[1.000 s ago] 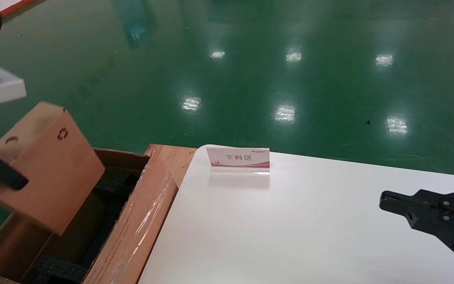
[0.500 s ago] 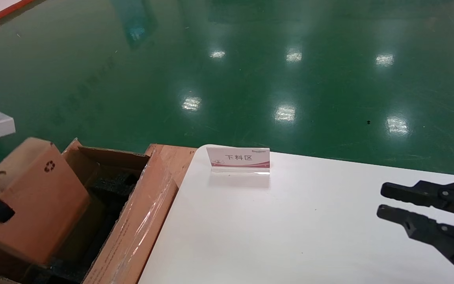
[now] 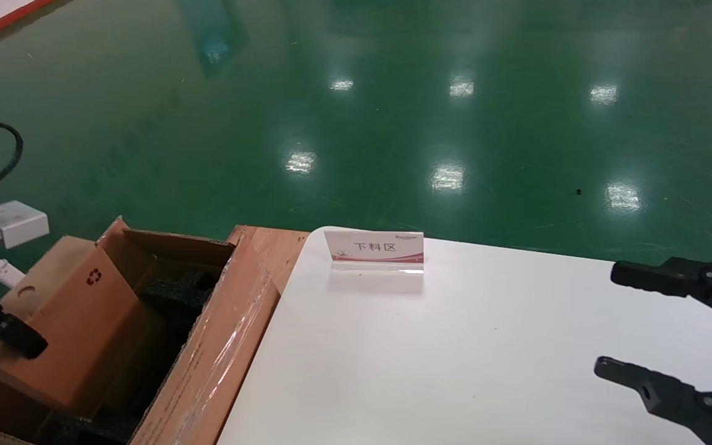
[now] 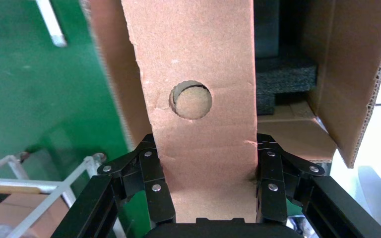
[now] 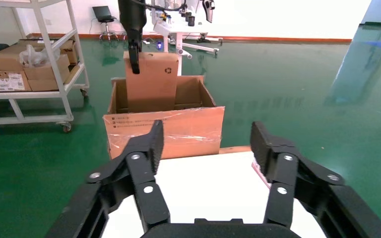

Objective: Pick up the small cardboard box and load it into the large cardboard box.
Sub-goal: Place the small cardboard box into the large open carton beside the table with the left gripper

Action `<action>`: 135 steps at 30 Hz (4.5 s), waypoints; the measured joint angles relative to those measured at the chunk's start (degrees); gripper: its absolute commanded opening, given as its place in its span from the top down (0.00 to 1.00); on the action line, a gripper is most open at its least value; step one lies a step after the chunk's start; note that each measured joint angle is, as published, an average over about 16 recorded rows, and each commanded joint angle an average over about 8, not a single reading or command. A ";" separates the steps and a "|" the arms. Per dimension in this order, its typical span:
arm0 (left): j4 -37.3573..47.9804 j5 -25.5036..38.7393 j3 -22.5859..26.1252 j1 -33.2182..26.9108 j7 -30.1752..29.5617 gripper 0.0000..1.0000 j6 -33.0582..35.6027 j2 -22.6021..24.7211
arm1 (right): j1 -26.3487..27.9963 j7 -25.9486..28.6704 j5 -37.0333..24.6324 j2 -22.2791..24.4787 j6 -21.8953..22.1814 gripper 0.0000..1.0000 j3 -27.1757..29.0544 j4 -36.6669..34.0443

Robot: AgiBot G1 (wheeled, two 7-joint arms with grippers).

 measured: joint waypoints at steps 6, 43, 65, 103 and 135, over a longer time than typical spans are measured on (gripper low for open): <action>-0.73 1.54 0.12 2.25 -0.71 1.00 -2.00 -0.82 | 0.00 -0.01 0.01 0.01 0.01 0.00 -0.02 0.00; 2.55 6.49 0.72 12.51 -1.57 1.00 -13.48 1.18 | 0.03 -0.07 0.09 0.06 0.06 0.00 -0.14 0.00; 12.39 3.13 -0.29 22.50 2.84 1.00 -19.52 3.59 | 0.05 -0.10 0.14 0.08 0.09 0.00 -0.21 0.00; 20.59 -0.78 -1.24 28.45 7.21 0.00 -20.36 4.91 | 0.04 -0.13 0.19 0.11 0.13 0.00 -0.25 -0.01; 19.13 0.75 -0.92 27.79 6.32 0.00 -21.16 5.26 | 0.08 -0.16 0.21 0.11 0.11 0.00 -0.30 -0.06</action>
